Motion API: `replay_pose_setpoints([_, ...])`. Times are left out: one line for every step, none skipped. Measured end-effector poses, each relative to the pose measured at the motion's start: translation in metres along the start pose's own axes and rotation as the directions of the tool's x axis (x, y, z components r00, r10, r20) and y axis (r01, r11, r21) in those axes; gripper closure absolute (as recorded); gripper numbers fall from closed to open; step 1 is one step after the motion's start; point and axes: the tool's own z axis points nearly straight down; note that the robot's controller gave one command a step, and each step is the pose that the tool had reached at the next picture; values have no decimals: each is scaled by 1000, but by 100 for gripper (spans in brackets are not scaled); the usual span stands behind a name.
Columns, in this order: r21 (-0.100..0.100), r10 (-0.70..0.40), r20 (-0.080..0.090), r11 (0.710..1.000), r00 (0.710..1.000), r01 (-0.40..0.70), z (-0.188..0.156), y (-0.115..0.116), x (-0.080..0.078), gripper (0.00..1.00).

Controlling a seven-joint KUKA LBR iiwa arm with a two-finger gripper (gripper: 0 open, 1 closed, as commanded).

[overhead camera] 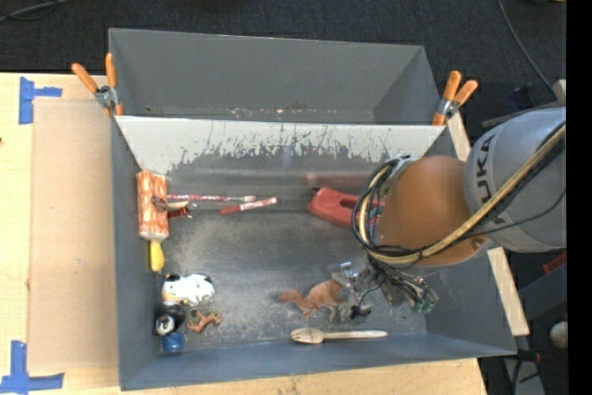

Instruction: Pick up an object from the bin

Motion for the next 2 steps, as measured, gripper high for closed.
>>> replay_pose_setpoints([0,0,0,1000,1000,0,0,0,0,100])
replay_pose_setpoints([-2,48,-4,999,999,-48,-76,-4,0,100])
